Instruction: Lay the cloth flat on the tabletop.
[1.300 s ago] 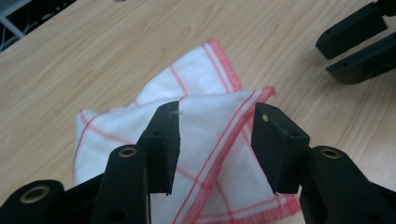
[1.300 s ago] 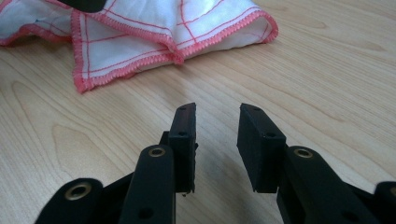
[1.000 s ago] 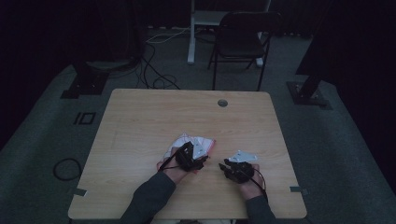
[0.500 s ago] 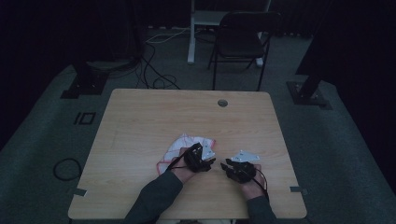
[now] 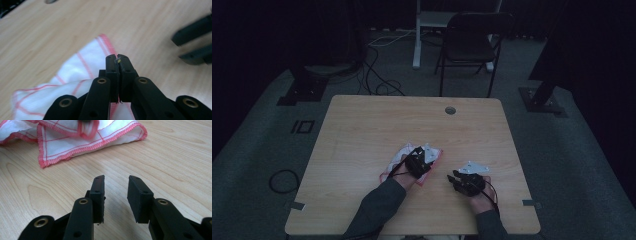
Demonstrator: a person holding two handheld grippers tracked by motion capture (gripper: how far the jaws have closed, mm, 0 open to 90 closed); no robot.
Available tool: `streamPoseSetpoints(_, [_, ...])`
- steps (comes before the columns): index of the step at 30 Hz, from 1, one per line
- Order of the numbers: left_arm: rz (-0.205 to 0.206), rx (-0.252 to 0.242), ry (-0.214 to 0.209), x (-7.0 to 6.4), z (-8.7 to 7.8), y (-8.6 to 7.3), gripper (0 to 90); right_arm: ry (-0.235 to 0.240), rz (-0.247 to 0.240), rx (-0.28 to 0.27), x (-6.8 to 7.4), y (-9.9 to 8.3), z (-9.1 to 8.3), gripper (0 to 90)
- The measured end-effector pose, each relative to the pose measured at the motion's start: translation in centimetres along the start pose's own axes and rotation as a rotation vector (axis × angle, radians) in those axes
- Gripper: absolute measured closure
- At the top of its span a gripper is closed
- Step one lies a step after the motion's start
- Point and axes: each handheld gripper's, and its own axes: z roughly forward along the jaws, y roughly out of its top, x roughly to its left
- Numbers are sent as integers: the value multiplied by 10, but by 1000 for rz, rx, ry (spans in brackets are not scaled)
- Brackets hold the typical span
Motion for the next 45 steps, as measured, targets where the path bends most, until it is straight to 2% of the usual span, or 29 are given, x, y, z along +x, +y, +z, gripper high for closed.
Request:
streamPoseSetpoints(10, [-78,-31,53,33,-16,-2,900,2,-2,0,1,1,1,672])
streamPoseSetpoints(17, [-138,-40,103,54,-26,-12,900,10,-3,-1,3,2,2,670])
streamPoseSetpoints(22, [-194,-42,146,76,-36,-24,900,16,-6,-5,5,3,4,670])
streamPoseSetpoints(29, [-272,-34,207,104,-50,-45,900,36,-44,-12,15,10,9,666])
streamPoseSetpoints(37, [-358,6,276,135,-61,-75,900,39,-46,-15,15,12,9,666])
streamPoseSetpoints(45, [-423,25,336,153,-67,-94,883,52,-63,-18,20,15,11,664])
